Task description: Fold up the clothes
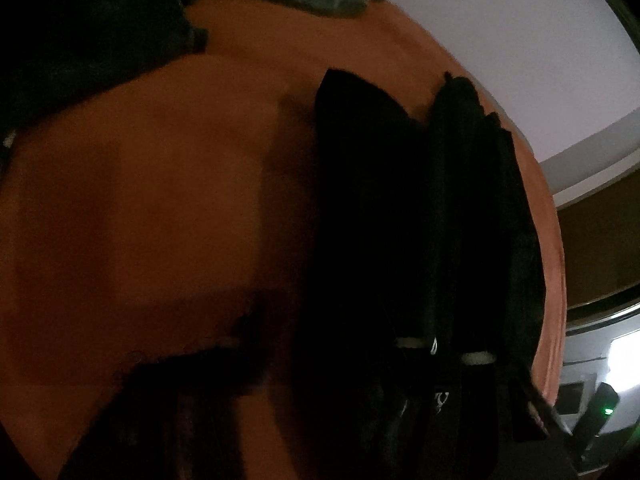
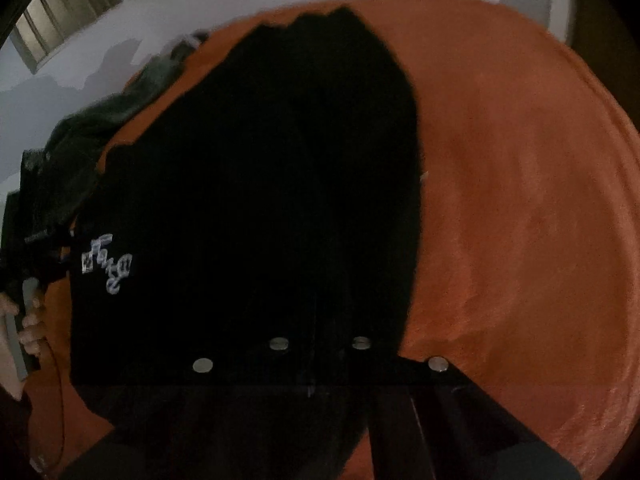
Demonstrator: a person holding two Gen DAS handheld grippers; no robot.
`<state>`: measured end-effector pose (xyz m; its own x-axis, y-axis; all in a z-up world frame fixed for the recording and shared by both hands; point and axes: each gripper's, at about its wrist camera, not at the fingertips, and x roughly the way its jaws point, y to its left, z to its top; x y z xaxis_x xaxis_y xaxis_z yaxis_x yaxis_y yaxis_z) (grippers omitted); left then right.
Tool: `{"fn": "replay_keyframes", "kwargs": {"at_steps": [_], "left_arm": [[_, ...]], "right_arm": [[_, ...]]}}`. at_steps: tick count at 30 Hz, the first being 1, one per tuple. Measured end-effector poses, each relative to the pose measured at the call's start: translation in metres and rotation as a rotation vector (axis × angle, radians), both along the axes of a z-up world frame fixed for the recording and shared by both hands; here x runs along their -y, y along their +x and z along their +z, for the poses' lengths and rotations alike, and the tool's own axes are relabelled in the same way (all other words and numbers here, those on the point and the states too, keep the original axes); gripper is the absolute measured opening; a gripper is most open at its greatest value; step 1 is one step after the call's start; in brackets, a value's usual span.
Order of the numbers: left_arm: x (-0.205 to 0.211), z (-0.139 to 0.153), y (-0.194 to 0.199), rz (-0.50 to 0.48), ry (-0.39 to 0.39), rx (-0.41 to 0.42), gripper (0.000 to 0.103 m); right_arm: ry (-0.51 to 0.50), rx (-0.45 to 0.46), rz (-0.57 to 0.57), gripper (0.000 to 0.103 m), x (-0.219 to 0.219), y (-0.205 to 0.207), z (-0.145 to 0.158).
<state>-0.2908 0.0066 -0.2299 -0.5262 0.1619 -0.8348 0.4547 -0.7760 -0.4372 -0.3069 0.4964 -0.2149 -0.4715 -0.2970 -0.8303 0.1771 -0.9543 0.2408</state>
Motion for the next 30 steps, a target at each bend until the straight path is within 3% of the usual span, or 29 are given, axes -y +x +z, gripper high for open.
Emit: {"fn": "replay_keyframes", "kwargs": {"at_steps": [3, 9, 16, 19, 21, 24, 26, 27, 30], "left_arm": [[0.006, 0.017, 0.013, 0.042, -0.033, -0.068, 0.003], [0.035, 0.047, 0.077, 0.127, 0.017, -0.198, 0.003], [0.013, 0.055, 0.129, 0.054, -0.103, -0.203, 0.002], [0.019, 0.050, 0.146, 0.061, -0.119, -0.184, 0.002], [0.027, 0.041, 0.151, 0.087, -0.086, -0.155, 0.002], [0.034, 0.030, 0.165, 0.105, -0.030, -0.140, 0.004], [0.036, 0.024, 0.173, 0.107, 0.007, -0.135, 0.010], [0.031, 0.021, 0.171, 0.092, 0.019, -0.130, 0.015], [0.017, 0.012, 0.165, 0.046, 0.056, -0.115, 0.023]], "right_arm": [[-0.048, -0.084, -0.078, 0.002, -0.026, 0.017, 0.020], [-0.122, -0.191, -0.384, 0.001, -0.118, 0.079, 0.064], [-0.120, -0.142, -0.564, 0.001, -0.174, 0.127, 0.052], [-0.129, -0.085, -0.577, 0.001, -0.176, 0.126, 0.034], [-0.156, -0.071, -0.574, 0.001, -0.177, 0.127, 0.028], [-0.184, -0.052, -0.547, 0.012, -0.173, 0.136, 0.024], [-0.203, -0.040, -0.529, 0.031, -0.170, 0.142, 0.021], [-0.212, -0.034, -0.519, 0.048, -0.168, 0.144, 0.020], [-0.240, -0.015, -0.492, 0.051, -0.163, 0.153, 0.016]]}}
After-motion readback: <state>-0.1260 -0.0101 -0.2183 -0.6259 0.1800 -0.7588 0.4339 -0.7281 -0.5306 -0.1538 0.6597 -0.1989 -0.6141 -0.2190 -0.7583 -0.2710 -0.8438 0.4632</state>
